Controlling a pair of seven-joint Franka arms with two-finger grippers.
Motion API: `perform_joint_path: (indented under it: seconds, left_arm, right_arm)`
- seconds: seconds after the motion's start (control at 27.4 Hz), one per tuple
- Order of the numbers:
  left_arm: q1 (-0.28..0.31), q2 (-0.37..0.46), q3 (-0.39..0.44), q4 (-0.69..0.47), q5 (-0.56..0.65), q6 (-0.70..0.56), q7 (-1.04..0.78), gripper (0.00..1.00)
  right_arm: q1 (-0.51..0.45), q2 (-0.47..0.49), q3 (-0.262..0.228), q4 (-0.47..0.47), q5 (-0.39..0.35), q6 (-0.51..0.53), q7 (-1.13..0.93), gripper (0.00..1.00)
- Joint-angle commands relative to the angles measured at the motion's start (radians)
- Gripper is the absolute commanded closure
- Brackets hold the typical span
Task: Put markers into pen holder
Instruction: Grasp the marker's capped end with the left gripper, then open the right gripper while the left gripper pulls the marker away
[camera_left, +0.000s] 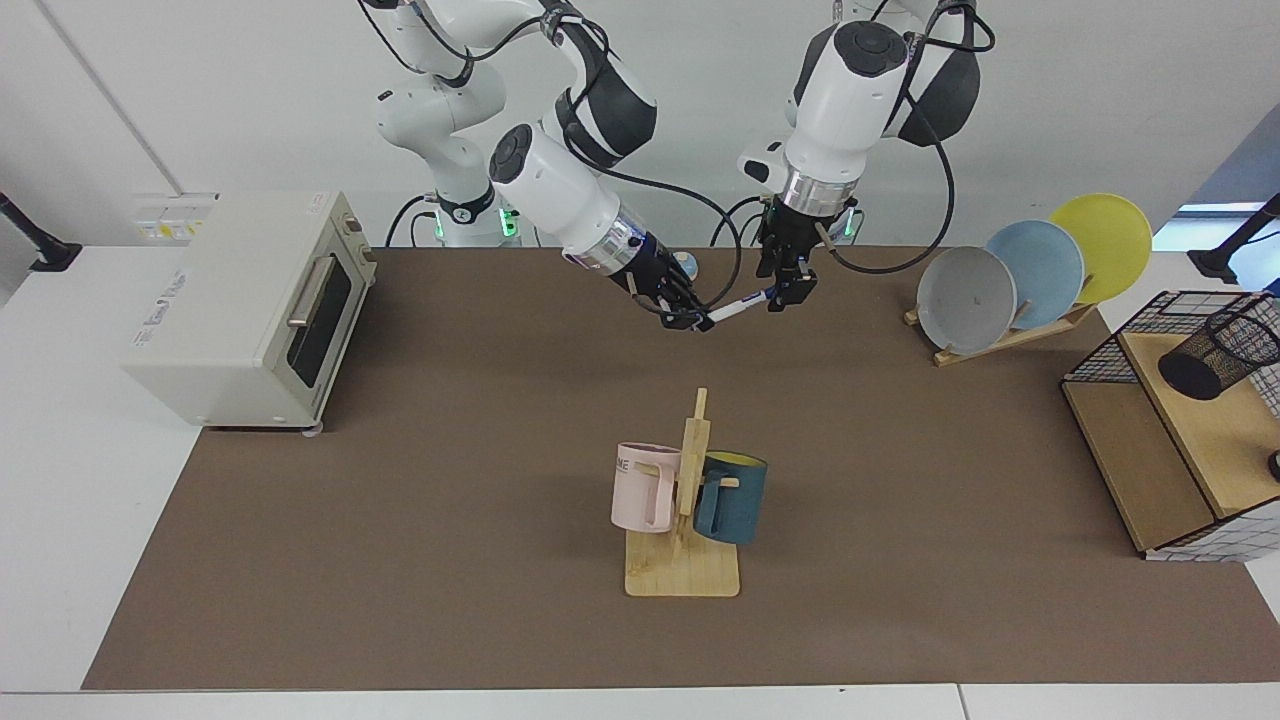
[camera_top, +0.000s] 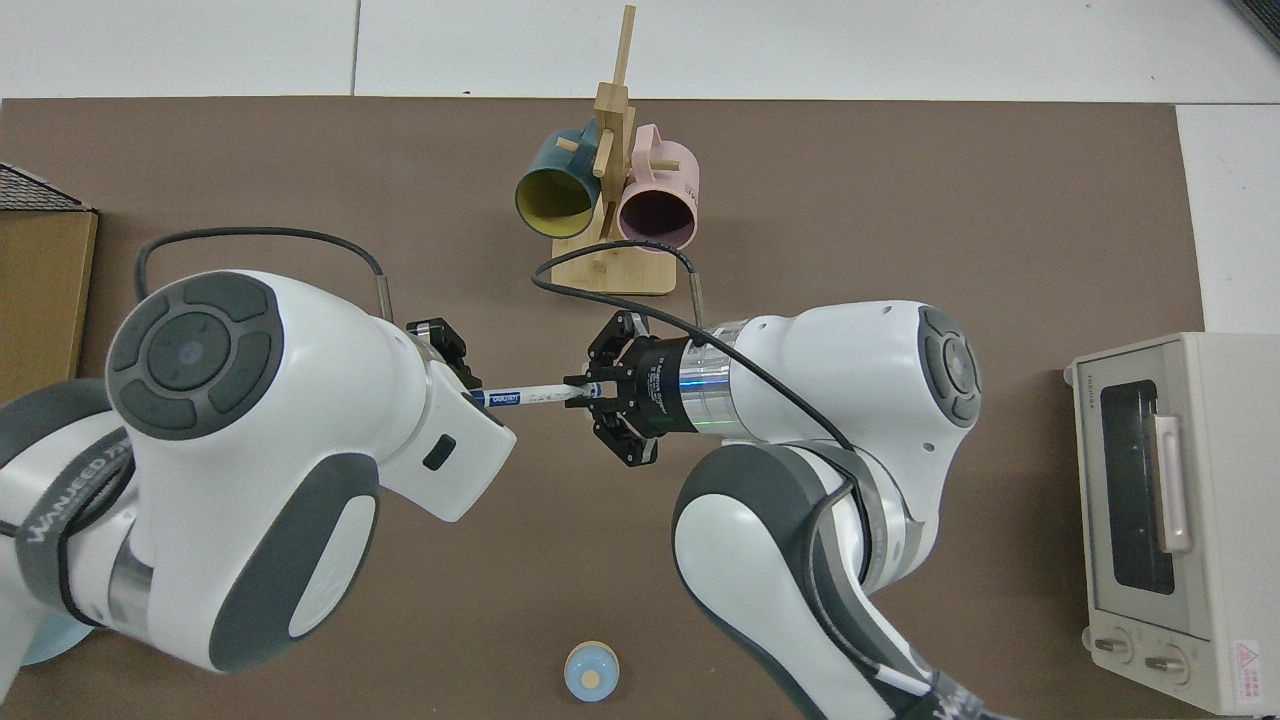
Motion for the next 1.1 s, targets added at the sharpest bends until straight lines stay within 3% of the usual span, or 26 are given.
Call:
perform_joint_path:
  seconds: [0.0,0.04,0.07,0.4,0.51,0.55,0.58,0.62,0.8,1.06]
  left_arm:
    - [-0.013,-0.016,0.003,-0.024,-0.008,0.033,0.006,0.84]
    - [-0.013,-0.016,0.002,-0.024,-0.003,0.033,0.009,0.96]
    - [-0.014,-0.016,0.0,-0.023,0.002,0.032,0.009,0.99]
    - [-0.017,-0.007,-0.004,-0.018,0.003,0.032,0.012,1.0]
    - [-0.016,-0.007,-0.003,-0.018,0.003,0.027,0.012,1.0]
    - [-0.014,-0.007,-0.003,-0.018,0.003,0.025,0.011,1.0]
    - [-0.014,-0.007,-0.003,-0.018,0.003,0.024,0.008,1.0]
    - [-0.013,-0.007,-0.003,-0.018,0.003,0.022,0.006,1.0]
    - [0.0,-0.008,0.025,-0.018,0.021,-0.013,0.001,1.0]
    - [0.0,-0.01,0.135,-0.02,0.144,-0.073,0.004,1.0]
  right_arm:
    - [-0.009,-0.016,0.004,-0.008,-0.017,-0.01,0.017,1.0]
    - [-0.009,-0.016,0.004,-0.008,-0.017,-0.01,0.017,1.0]
    - [-0.01,-0.016,0.004,-0.008,-0.017,-0.01,0.017,1.0]
    - [-0.01,-0.016,0.003,-0.008,-0.02,-0.013,0.015,0.97]
    - [-0.012,-0.016,0.003,-0.01,-0.02,-0.016,0.018,0.67]
    - [-0.012,-0.016,0.003,-0.01,-0.023,-0.016,0.018,0.47]
    - [-0.01,-0.017,0.001,-0.011,-0.035,-0.017,0.018,0.08]
    - [-0.007,-0.019,0.001,-0.013,-0.058,-0.017,0.014,0.0]
    - [-0.009,-0.033,0.001,-0.014,-0.293,-0.103,-0.006,0.0]
    - [-0.068,-0.065,-0.005,-0.014,-0.485,-0.305,-0.184,0.0]
